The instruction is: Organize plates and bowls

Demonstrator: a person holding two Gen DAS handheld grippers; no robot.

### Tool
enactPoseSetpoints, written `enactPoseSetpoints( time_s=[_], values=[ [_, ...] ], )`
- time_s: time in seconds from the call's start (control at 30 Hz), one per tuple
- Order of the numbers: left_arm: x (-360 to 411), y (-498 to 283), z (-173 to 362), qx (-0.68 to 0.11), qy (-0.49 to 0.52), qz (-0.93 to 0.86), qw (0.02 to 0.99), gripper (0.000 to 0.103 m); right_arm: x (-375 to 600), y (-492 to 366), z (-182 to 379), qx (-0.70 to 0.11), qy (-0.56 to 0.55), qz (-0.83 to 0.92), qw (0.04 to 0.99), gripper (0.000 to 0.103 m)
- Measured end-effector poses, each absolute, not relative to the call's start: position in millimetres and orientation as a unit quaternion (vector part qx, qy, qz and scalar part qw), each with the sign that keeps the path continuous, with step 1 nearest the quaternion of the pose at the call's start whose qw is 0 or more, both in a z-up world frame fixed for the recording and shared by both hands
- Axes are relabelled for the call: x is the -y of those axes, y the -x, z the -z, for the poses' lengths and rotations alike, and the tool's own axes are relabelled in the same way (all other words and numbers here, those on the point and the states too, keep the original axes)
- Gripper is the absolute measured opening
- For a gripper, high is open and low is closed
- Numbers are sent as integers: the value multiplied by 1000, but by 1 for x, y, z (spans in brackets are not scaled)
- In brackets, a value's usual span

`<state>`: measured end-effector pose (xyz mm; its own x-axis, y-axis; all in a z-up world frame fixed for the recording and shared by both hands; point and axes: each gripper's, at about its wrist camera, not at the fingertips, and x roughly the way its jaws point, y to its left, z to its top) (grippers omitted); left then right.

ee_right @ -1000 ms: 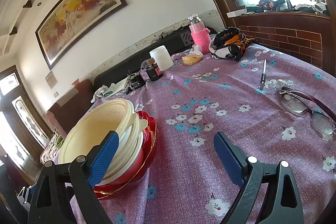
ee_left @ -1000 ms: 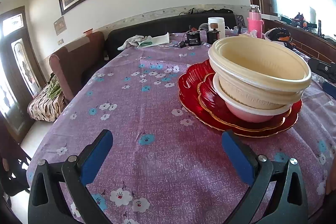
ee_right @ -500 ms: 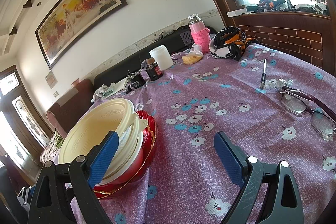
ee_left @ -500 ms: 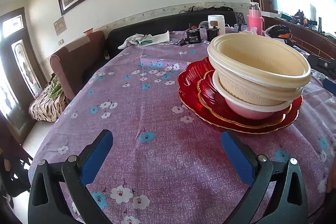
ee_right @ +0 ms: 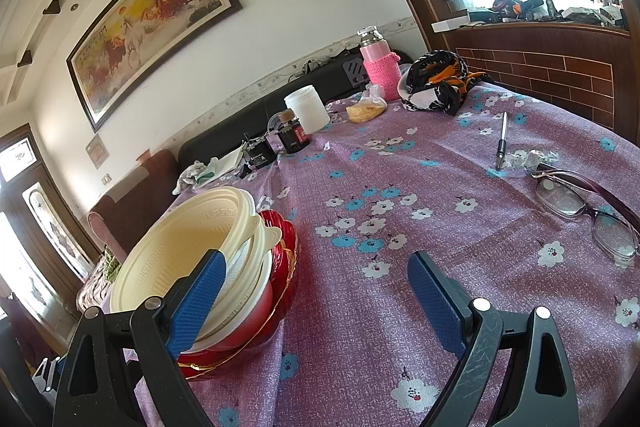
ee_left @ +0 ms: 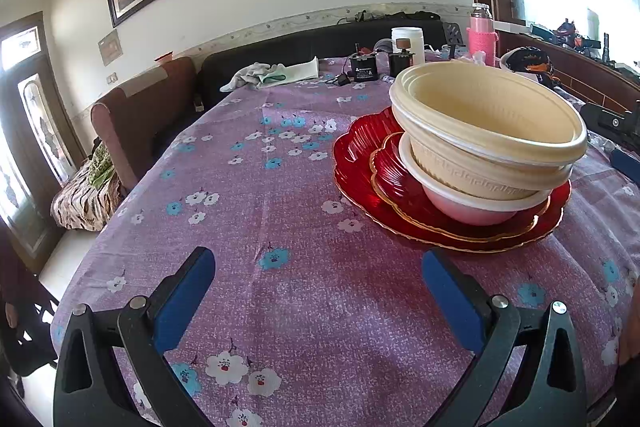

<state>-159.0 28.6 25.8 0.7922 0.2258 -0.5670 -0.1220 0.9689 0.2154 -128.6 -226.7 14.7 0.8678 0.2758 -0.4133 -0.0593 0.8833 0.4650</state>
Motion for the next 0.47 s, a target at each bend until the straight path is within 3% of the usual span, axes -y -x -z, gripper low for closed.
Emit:
enactPoseSetpoints(
  time_s=[0.47],
  values=[
    [-55, 153, -47, -323, -34, -52, 944, 103, 227, 128, -13, -242, -224, -87, 940, 95]
  ],
)
